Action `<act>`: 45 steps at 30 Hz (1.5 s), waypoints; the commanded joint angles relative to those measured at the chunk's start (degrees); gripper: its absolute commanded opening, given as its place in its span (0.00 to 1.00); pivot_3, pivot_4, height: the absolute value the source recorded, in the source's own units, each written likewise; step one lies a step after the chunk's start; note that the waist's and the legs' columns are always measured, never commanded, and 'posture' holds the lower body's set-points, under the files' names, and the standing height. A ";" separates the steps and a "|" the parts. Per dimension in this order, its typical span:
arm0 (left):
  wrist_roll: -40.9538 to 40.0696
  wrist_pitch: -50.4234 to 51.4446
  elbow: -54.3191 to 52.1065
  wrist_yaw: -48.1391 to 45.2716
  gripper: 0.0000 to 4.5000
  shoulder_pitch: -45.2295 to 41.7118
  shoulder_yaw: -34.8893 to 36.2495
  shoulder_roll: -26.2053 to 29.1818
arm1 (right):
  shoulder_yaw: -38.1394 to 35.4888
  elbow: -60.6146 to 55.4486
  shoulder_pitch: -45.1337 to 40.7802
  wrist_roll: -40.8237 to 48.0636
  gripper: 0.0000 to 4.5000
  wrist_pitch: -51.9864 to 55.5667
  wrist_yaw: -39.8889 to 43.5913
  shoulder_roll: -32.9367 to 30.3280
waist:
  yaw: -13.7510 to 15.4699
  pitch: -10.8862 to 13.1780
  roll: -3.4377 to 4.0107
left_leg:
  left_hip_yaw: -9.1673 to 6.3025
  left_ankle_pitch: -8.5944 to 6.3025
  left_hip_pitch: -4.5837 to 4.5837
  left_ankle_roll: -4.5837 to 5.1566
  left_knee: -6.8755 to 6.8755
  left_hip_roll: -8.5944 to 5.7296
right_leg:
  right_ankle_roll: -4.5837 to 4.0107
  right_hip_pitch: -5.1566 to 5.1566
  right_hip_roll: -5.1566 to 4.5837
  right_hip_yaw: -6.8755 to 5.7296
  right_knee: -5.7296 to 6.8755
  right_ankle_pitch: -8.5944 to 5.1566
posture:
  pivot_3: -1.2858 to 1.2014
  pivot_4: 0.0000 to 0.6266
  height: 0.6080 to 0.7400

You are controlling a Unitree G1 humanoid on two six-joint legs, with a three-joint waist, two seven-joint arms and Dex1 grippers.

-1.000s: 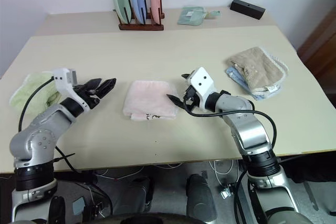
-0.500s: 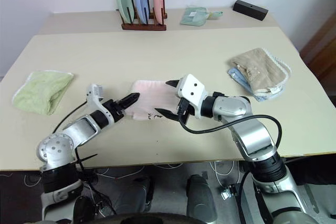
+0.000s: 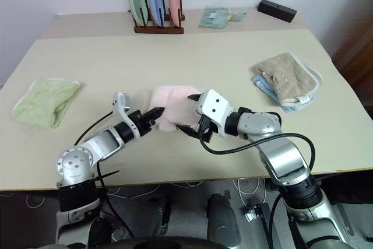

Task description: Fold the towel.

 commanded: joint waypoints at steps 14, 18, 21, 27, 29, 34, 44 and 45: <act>5.62 -31.18 6.35 16.08 0.01 -5.01 25.74 12.55 | -1.05 1.76 -0.31 -0.96 1.00 -3.96 0.24 -0.64 | -0.04 0.04 -0.07 | 0.06 0.01 0.01 -0.03 -0.07 0.01 | 0.01 -0.02 0.00 0.03 -0.12 0.01 | 0.52 0.24 1.00; 6.09 -34.84 4.70 20.35 0.01 0.34 26.47 6.44 | -0.52 2.85 -0.12 -1.57 1.00 -5.05 0.67 -0.83 | 1.23 0.02 -0.33 | 0.00 0.03 -0.06 -0.06 0.04 0.01 | 0.01 0.02 0.00 -0.02 -0.10 0.01 | 0.52 0.24 1.00; 4.54 -36.27 2.49 21.00 0.08 3.36 25.79 3.18 | -0.57 3.75 -0.02 -1.88 1.00 -5.98 1.13 -1.20 | 1.34 -0.01 -0.38 | 0.01 0.03 -0.06 -0.07 0.09 -0.01 | 0.01 0.08 -0.02 -0.02 -0.16 0.01 | 0.52 0.24 1.00; 2.34 -37.87 -0.14 21.01 0.70 5.84 24.28 2.62 | -1.34 4.80 -0.38 -1.64 1.00 -6.69 2.19 -1.21 | 1.29 0.00 -0.40 | 0.01 0.03 -0.05 -0.07 0.09 0.00 | 0.00 0.06 0.00 -0.02 -0.13 0.01 | 0.52 0.24 1.00; 0.80 -38.75 -1.43 21.33 0.92 7.21 26.17 3.84 | -1.53 5.73 -0.73 -1.75 1.00 -7.12 2.64 -1.36 | 1.17 0.00 -0.40 | 0.02 0.03 -0.05 -0.07 0.08 0.00 | 0.01 0.06 0.00 -0.02 -0.14 0.01 | 0.52 0.24 1.00; -1.26 -41.62 -4.54 21.74 0.99 11.76 30.04 7.44 | -2.50 8.48 -1.71 -1.88 1.00 -8.44 3.63 -2.00 | 0.65 0.00 -0.40 | 0.02 0.03 -0.03 -0.06 0.00 0.04 | 0.00 0.00 0.03 -0.02 -0.12 0.01 | 0.52 0.24 1.00; 12.63 -32.91 -12.93 2.55 0.99 16.77 5.79 31.28 | -8.00 18.69 -4.94 -1.56 1.00 -9.41 -2.61 1.83 | 1.49 -0.03 -0.43 | 0.02 0.04 -0.03 -0.08 0.04 -0.05 | -0.28 0.13 -0.01 0.00 -0.17 -0.11 | 0.52 0.24 1.00; 15.69 -33.14 -13.87 -0.64 0.99 16.57 -0.13 32.81 | -9.79 18.94 -4.62 -0.28 1.00 -8.48 -3.96 2.92 | 1.22 -0.02 -0.39 | 0.02 0.04 -0.03 -0.08 0.04 -0.05 | -0.28 0.12 -0.01 0.00 -0.17 -0.10 | 0.52 0.24 1.00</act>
